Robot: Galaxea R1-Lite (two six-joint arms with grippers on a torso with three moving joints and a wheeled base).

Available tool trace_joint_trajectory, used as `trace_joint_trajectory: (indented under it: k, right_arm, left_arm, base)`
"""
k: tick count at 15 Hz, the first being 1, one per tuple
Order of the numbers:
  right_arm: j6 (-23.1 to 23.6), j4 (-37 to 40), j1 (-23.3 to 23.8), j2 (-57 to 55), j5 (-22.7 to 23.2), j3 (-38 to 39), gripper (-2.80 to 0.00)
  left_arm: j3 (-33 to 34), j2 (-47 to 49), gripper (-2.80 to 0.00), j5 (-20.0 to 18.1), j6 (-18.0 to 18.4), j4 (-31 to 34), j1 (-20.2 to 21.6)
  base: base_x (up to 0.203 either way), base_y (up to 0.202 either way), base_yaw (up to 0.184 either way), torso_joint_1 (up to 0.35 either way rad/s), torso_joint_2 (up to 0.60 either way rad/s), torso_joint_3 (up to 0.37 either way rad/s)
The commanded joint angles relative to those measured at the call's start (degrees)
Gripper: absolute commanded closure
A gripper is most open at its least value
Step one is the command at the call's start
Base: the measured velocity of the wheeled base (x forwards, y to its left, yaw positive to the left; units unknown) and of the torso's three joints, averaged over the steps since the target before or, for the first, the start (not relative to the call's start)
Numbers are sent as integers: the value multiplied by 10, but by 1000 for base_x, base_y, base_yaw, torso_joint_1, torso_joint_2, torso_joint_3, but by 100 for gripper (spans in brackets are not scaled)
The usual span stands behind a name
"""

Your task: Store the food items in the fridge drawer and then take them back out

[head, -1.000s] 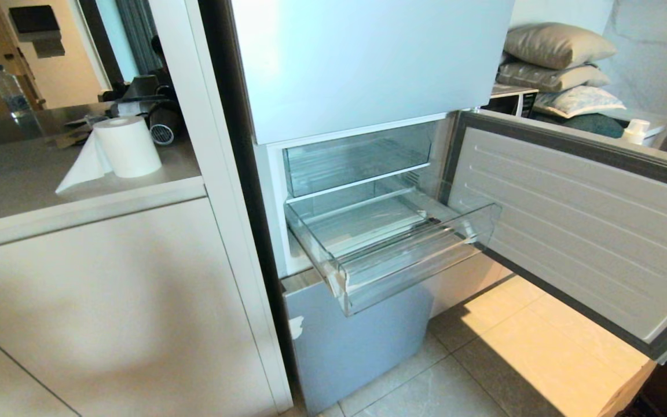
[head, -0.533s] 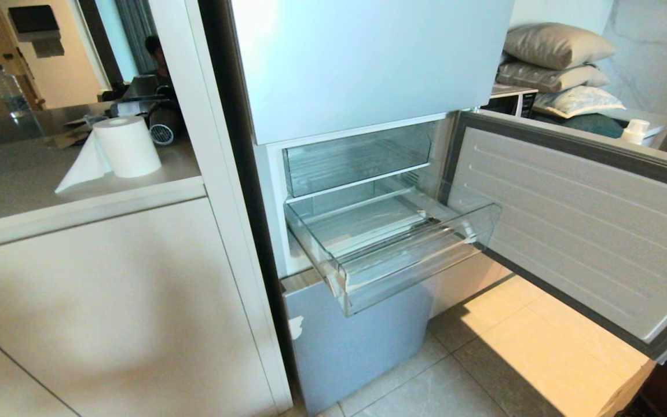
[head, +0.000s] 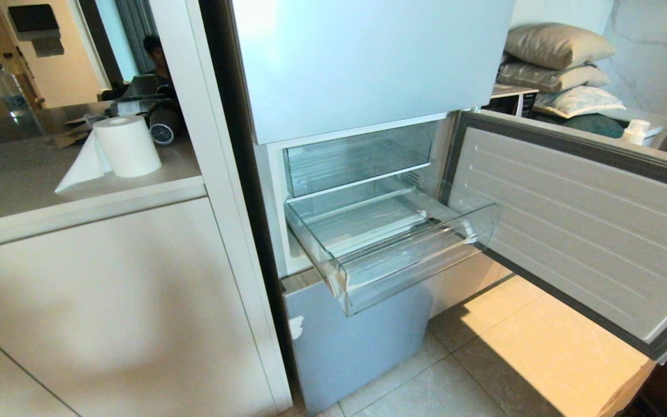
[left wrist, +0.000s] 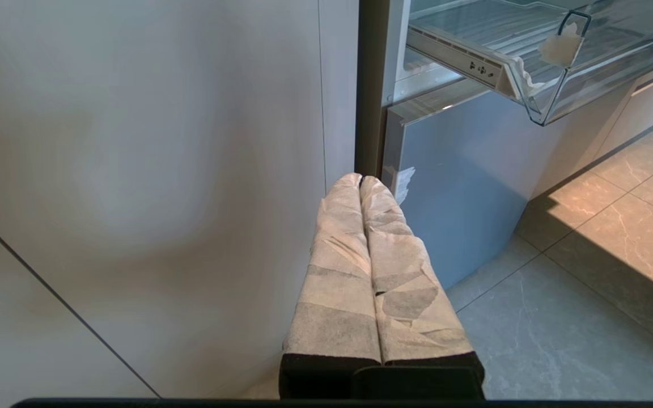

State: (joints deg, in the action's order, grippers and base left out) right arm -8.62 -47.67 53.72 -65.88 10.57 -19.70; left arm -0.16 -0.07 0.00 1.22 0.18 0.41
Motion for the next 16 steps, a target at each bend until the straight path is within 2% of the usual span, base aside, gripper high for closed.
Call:
trace_joint_trajectory:
  k: [1, 3, 4, 7, 9, 13, 16]
  right_arm:
    - [3, 18, -134, 113, -16, 44, 0]
    - [11, 78, -289, 210, -39, 83, 0]
    - [21, 123, -347, 271, -47, 99, 0]
    - [52, 281, -464, 430, -61, 133, 0]
    - [75, 340, -502, 515, -64, 171, 0]
    - [100, 468, -530, 648, -70, 181, 0]
    - [88, 491, -533, 659, -109, 189, 0]
  left_arm:
    - [0, 1, 0, 0, 0, 0, 0]
    - [0, 1, 0, 0, 0, 0, 0]
    - [0, 1, 0, 0, 0, 0, 0]
    - [0, 1, 0, 0, 0, 0, 0]
    - [0, 1, 0, 0, 0, 0, 0]
    - [0, 1, 0, 0, 0, 0, 0]
    - [0, 1, 0, -1, 0, 0, 0]
  base:
    - [0, 0, 0, 0, 0, 0]
    - [0, 0, 0, 0, 0, 0]
    - [0, 0, 0, 0, 0, 0]
    - [0, 0, 0, 0, 0, 0]
    - [0, 0, 0, 0, 0, 0]
    - [0, 0, 0, 0, 0, 0]
    - [0, 0, 0, 0, 0, 0]
